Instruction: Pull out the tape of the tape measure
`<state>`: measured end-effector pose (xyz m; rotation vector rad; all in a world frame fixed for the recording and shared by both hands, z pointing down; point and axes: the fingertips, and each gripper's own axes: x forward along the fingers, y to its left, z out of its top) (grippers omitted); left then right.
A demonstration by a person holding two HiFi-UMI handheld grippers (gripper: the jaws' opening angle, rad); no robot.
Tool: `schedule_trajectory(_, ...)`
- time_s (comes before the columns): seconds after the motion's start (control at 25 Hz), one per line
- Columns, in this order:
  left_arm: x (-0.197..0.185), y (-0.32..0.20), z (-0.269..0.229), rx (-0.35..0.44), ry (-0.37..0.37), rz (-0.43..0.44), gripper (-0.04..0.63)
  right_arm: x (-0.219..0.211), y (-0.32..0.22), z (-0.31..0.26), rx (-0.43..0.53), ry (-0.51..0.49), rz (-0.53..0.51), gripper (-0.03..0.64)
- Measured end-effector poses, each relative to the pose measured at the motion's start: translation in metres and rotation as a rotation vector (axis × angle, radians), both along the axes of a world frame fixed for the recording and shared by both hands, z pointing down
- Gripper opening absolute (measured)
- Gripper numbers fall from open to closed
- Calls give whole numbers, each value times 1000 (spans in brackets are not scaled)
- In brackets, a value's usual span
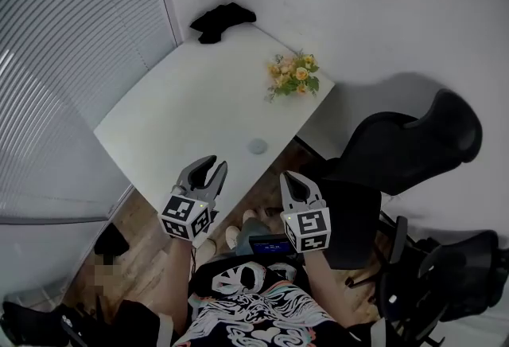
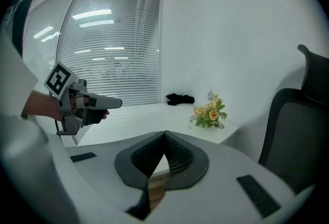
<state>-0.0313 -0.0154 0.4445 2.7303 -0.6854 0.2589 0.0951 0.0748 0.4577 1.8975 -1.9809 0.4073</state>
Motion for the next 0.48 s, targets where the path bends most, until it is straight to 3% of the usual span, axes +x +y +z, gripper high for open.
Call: schedule_trajectory(0.48,28,-24,26,-14,-57,63,107,20,-33,28,-81,-34,-7,5)
